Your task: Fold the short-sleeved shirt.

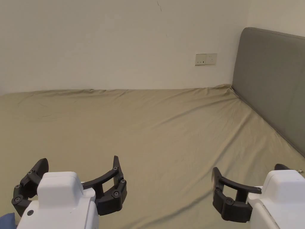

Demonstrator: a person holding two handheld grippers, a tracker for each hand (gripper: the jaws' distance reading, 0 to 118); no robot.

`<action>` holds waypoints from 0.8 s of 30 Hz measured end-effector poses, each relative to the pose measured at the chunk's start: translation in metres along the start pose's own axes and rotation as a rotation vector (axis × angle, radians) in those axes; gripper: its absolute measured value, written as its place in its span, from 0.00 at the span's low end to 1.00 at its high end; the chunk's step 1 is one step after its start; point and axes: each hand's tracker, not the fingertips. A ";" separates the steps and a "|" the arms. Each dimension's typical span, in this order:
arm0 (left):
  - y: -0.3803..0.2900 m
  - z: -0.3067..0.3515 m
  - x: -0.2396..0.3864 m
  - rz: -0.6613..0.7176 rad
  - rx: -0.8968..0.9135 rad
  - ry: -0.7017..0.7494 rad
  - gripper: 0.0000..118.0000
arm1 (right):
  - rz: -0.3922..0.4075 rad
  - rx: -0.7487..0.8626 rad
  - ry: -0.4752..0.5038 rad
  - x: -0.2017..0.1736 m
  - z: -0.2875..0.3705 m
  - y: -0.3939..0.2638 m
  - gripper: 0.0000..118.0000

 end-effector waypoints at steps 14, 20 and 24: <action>-0.004 -0.005 0.002 0.005 -0.026 -0.004 1.00 | 0.080 -0.211 -0.274 -0.019 -0.019 0.004 1.00; -0.013 -0.013 0.006 -0.004 -0.058 -0.019 1.00 | -0.021 -0.269 -0.218 -0.013 -0.030 -0.013 0.97; -0.024 -0.023 0.009 -0.004 -0.097 -0.028 1.00 | -0.031 -0.289 -0.223 -0.010 -0.041 -0.017 0.95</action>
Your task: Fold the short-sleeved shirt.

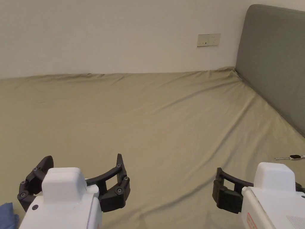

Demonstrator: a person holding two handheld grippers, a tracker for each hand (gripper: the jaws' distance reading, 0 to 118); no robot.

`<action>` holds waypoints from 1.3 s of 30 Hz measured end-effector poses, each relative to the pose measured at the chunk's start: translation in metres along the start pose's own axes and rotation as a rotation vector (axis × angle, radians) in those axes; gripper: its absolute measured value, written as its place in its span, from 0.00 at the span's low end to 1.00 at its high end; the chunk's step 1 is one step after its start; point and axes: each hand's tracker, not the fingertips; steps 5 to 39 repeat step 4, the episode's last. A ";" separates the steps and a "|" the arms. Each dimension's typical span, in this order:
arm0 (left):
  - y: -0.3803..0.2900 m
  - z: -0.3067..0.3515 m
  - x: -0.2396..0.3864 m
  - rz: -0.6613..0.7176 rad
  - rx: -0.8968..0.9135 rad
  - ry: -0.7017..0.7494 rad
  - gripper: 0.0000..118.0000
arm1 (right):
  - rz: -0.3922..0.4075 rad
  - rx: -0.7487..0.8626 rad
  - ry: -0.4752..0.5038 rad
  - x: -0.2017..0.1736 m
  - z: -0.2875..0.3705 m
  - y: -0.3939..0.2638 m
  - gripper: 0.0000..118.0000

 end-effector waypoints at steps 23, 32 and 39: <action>-0.015 -0.018 0.004 0.000 -0.058 -0.008 1.00 | 0.011 -0.062 -0.013 -0.002 -0.028 -0.011 0.98; -0.015 -0.018 0.004 0.000 -0.058 -0.008 1.00 | 0.011 -0.062 -0.013 -0.002 -0.028 -0.011 0.98; -0.015 -0.018 0.004 0.000 -0.058 -0.008 1.00 | 0.011 -0.062 -0.013 -0.002 -0.028 -0.011 0.98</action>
